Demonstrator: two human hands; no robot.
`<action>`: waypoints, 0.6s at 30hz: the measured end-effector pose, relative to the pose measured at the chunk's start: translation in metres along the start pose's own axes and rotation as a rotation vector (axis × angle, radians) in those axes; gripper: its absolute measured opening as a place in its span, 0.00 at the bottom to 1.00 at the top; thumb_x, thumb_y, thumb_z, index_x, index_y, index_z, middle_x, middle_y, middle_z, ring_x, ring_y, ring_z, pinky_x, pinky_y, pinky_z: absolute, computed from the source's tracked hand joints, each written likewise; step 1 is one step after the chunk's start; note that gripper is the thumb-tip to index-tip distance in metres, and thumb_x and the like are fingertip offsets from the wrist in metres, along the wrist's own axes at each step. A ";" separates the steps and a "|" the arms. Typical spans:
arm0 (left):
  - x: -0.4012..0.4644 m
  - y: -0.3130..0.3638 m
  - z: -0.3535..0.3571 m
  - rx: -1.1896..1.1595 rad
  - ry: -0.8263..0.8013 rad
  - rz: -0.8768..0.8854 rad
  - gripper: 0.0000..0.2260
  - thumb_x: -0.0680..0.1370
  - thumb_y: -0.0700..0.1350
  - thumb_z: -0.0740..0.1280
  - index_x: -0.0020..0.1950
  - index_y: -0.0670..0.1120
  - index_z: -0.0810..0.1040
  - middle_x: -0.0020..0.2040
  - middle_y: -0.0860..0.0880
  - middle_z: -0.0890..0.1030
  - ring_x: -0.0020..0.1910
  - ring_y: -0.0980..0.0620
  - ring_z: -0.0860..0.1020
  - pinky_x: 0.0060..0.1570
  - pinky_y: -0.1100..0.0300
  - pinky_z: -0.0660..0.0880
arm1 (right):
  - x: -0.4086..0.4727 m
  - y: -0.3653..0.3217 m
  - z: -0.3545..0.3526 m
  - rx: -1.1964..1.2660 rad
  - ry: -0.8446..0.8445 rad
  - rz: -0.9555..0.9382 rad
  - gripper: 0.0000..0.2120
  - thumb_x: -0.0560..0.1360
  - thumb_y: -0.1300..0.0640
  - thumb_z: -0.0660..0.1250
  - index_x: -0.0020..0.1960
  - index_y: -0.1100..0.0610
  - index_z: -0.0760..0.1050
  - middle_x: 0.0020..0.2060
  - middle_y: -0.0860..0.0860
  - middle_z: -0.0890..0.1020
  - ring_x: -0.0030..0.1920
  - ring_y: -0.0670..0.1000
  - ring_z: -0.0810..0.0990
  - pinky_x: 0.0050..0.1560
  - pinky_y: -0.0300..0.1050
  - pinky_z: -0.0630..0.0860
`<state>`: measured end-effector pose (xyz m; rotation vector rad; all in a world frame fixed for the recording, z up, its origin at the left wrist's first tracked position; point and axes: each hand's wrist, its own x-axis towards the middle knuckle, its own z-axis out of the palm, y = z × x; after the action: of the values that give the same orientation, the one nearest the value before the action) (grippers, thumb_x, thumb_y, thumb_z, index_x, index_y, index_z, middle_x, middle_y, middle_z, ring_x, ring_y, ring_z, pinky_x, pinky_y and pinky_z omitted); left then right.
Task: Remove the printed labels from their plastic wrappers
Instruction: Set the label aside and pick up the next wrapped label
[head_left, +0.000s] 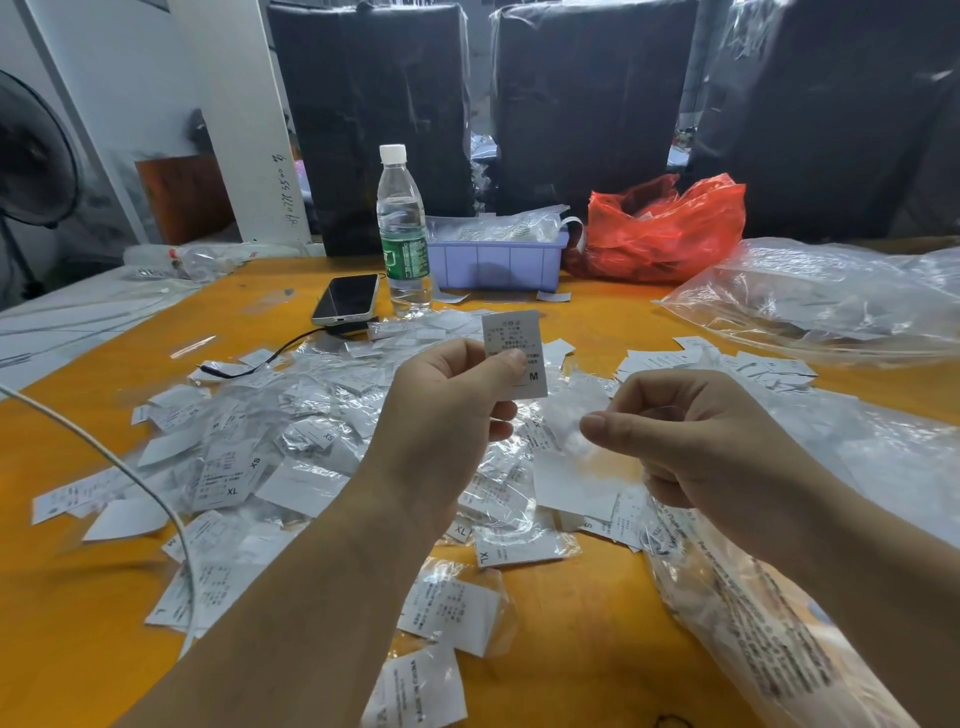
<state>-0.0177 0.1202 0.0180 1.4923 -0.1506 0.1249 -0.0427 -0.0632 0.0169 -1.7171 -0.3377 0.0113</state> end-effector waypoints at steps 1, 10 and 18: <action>0.000 0.000 0.000 0.005 0.006 0.005 0.03 0.78 0.43 0.69 0.45 0.47 0.82 0.32 0.56 0.82 0.31 0.59 0.77 0.36 0.63 0.78 | 0.000 0.000 0.000 0.003 0.002 -0.002 0.13 0.63 0.49 0.75 0.30 0.56 0.76 0.20 0.45 0.63 0.20 0.48 0.55 0.25 0.37 0.55; -0.001 0.001 0.000 0.035 0.015 0.027 0.04 0.78 0.43 0.69 0.43 0.48 0.82 0.34 0.54 0.82 0.31 0.59 0.77 0.37 0.62 0.79 | -0.001 -0.002 0.002 -0.014 -0.019 -0.008 0.11 0.63 0.51 0.75 0.30 0.55 0.76 0.19 0.44 0.66 0.19 0.46 0.57 0.22 0.36 0.58; -0.002 0.001 0.002 0.048 -0.050 0.010 0.04 0.78 0.44 0.69 0.44 0.49 0.82 0.35 0.54 0.83 0.32 0.59 0.77 0.37 0.63 0.78 | -0.001 -0.003 0.003 0.014 -0.004 0.016 0.11 0.64 0.53 0.75 0.30 0.57 0.76 0.19 0.45 0.65 0.20 0.47 0.55 0.24 0.36 0.55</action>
<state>-0.0196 0.1187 0.0189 1.5432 -0.1972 0.1000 -0.0446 -0.0605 0.0189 -1.7066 -0.3256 0.0286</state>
